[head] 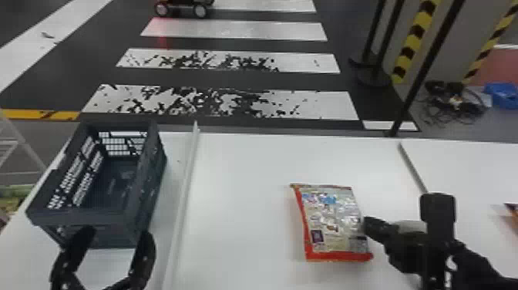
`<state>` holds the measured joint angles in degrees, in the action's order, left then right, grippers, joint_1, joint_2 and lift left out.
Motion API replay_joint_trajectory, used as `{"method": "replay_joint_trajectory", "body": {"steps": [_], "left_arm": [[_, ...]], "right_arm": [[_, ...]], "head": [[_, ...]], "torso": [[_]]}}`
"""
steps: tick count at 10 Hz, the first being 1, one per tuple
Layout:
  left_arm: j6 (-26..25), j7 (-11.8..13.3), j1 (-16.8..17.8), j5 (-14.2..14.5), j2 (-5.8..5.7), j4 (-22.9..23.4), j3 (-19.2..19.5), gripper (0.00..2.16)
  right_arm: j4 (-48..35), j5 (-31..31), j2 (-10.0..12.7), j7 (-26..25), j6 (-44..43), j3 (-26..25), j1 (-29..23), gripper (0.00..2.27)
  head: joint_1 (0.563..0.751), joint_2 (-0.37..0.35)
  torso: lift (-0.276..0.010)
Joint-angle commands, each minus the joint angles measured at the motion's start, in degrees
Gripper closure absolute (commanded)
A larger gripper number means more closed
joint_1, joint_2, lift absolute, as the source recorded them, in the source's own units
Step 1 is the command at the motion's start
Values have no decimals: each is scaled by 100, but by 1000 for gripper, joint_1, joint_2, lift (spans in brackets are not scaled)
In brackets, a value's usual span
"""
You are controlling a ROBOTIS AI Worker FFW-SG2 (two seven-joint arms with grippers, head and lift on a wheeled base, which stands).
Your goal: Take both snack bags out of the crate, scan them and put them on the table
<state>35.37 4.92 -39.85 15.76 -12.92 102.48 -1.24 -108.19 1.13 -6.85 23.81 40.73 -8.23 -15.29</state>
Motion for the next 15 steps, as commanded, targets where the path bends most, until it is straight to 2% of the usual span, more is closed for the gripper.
{"method": "replay_joint_trajectory", "body": {"steps": [1,7,10,13,15], "left_arm": [[0,0,3,-3,0,0,1,87],[0,0,3,6,9,-9,-8,87],[0,0,-14,6,0,18,-8,87],[0,9,-49,-3,0,70,19,87],[0,9,-76,-3,-9,70,36,87]], "right_arm": [[-9,-25,0,-8,1,68,0,2260],[-1,-130,0,115,-69,173,35,2260],[228,-297,-18,98,-69,208,290,2260],[825,-385,-79,98,-210,358,694,2260],[922,-385,-88,80,-280,472,738,2260]], "head": [[695,-3],[695,17],[695,18],[695,10],[695,16]], "torso": [[-94],[-94],[-94],[-94],[-94]]}}
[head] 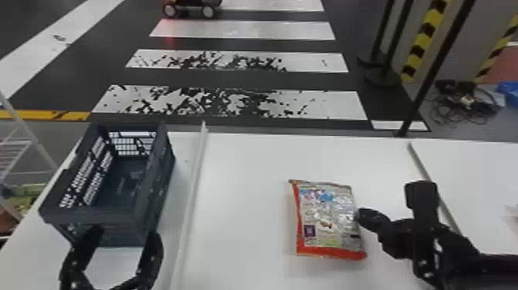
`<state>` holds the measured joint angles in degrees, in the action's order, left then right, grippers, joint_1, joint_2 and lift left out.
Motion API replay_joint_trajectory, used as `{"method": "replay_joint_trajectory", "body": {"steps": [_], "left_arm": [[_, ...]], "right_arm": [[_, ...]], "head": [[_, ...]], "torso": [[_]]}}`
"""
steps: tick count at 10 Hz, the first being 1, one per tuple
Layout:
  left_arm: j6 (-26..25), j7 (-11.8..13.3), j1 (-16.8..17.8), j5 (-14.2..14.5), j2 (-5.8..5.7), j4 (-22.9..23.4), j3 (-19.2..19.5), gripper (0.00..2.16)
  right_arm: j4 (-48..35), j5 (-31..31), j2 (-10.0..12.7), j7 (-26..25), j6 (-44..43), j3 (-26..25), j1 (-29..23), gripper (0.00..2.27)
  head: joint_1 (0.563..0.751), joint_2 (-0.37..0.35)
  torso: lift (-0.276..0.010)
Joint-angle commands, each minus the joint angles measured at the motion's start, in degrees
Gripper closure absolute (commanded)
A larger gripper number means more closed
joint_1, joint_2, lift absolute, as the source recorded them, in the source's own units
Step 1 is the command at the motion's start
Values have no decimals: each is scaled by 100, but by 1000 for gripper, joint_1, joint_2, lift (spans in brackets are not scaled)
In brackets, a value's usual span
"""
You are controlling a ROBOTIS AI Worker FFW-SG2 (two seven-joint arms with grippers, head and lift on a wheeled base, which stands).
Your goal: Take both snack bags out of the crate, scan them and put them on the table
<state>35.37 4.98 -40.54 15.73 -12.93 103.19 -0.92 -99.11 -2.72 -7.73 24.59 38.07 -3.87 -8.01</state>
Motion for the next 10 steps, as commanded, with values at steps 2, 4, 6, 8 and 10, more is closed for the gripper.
{"method": "replay_joint_trajectory", "body": {"steps": [2,4,6,8,10], "left_arm": [[0,3,-7,0,1,17,-5,87],[0,-6,-7,0,1,8,4,87],[0,-6,-7,0,1,-9,4,87],[0,-6,55,9,10,-106,-14,87],[0,-6,160,0,10,-185,-102,87]], "right_arm": [[-20,-35,-1,-113,-31,-9,19,2260],[-363,149,-18,-130,-49,-281,-52,2260],[-917,149,-18,-455,355,-457,-271,1440],[-1523,158,-18,-455,777,-650,-588,49],[-1831,342,-10,-455,865,-826,-843,43]], "head": [[695,26],[695,14],[695,-9],[695,-40],[695,-65]], "torso": [[-94],[-94],[-94],[-94],[-94]]}}
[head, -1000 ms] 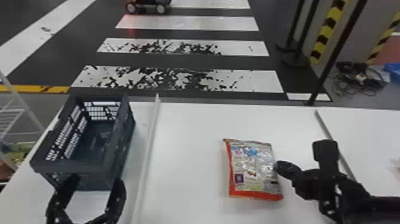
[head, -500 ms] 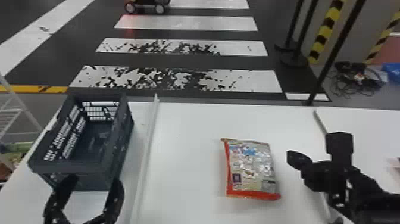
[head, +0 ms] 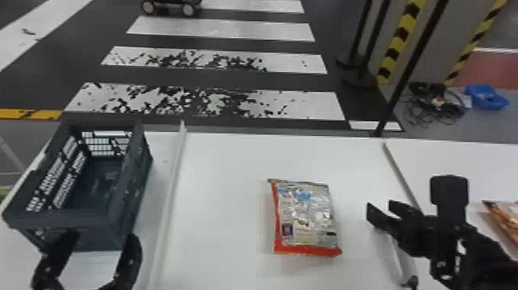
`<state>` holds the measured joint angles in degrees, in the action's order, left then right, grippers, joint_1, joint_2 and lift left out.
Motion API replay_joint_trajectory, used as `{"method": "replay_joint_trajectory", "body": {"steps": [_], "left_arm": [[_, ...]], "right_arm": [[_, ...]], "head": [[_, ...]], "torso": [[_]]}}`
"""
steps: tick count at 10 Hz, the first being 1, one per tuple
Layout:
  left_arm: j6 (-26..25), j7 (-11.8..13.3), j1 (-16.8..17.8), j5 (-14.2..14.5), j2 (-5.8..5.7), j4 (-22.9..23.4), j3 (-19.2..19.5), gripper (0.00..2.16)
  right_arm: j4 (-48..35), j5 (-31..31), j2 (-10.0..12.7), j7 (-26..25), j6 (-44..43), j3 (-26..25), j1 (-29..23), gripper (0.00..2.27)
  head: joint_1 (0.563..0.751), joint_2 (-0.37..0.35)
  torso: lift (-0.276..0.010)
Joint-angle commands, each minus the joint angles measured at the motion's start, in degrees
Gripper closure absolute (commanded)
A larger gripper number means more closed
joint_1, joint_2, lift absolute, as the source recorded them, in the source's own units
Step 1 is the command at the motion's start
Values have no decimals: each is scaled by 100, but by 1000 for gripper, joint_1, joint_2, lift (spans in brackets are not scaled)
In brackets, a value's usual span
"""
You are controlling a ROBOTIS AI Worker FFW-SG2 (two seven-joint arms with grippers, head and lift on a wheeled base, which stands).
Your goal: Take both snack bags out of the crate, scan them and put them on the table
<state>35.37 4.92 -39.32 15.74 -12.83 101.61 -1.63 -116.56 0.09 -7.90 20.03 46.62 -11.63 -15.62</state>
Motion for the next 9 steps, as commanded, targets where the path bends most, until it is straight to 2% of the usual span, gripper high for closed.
{"method": "replay_joint_trajectory", "body": {"steps": [1,4,5,9], "left_arm": [[0,0,126,8,-9,-89,-21,87],[-299,0,319,35,-62,-133,58,87],[-334,-9,328,26,-18,-133,84,87],[-387,-17,302,0,35,-97,49,87]], "right_arm": [[-103,61,25,0,10,-68,-117,46],[-174,9,192,-96,-148,-68,-248,46],[-209,-9,201,-123,-148,-59,-266,46],[-569,17,201,-131,-148,-243,-661,60]], "head": [[695,-71],[695,-69],[695,-63],[695,-69]], "torso": [[-94],[-94],[-94],[-94]]}}
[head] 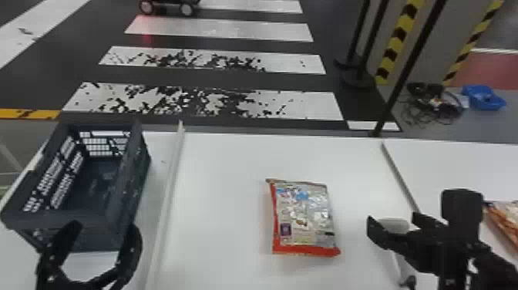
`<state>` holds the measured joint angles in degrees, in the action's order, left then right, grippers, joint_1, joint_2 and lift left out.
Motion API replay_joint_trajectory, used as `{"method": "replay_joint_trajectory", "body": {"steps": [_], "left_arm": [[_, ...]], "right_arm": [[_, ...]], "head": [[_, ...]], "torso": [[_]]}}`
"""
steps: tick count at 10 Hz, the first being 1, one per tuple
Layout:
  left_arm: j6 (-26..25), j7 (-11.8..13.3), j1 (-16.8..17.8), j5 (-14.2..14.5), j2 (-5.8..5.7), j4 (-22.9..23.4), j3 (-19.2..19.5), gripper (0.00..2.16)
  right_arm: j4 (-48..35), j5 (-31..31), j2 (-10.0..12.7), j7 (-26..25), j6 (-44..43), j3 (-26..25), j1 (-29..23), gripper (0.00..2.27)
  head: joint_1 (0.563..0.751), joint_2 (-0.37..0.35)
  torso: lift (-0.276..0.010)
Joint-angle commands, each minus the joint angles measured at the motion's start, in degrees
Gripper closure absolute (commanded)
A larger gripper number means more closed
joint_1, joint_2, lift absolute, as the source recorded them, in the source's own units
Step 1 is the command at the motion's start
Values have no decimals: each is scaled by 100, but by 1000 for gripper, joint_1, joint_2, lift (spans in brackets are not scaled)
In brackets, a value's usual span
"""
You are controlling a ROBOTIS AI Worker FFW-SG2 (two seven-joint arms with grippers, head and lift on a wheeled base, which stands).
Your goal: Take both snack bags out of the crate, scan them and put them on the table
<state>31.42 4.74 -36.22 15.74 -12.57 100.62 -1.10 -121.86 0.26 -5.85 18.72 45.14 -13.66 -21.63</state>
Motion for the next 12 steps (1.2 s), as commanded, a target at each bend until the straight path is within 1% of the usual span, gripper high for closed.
{"method": "replay_joint_trajectory", "body": {"steps": [1,4,6,9,12], "left_arm": [[8,1,-25,-1,18,-8,-13,87],[43,1,-52,-1,18,-8,-30,87],[79,9,-60,-1,18,1,-39,87],[237,9,-131,-18,18,-52,-21,87],[202,9,-131,-1,18,-96,40,87]], "right_arm": [[-92,10,5,0,0,-136,-184,63],[-92,36,32,0,-141,-268,-386,63],[5,36,23,0,-176,-268,-395,60],[374,18,-12,9,-229,-216,-298,56],[901,-78,-39,9,-440,-92,-87,63]], "head": [[695,-74],[695,-107],[695,-119],[695,-126],[695,-115]], "torso": [[-94],[-94],[-94],[-94],[-94]]}}
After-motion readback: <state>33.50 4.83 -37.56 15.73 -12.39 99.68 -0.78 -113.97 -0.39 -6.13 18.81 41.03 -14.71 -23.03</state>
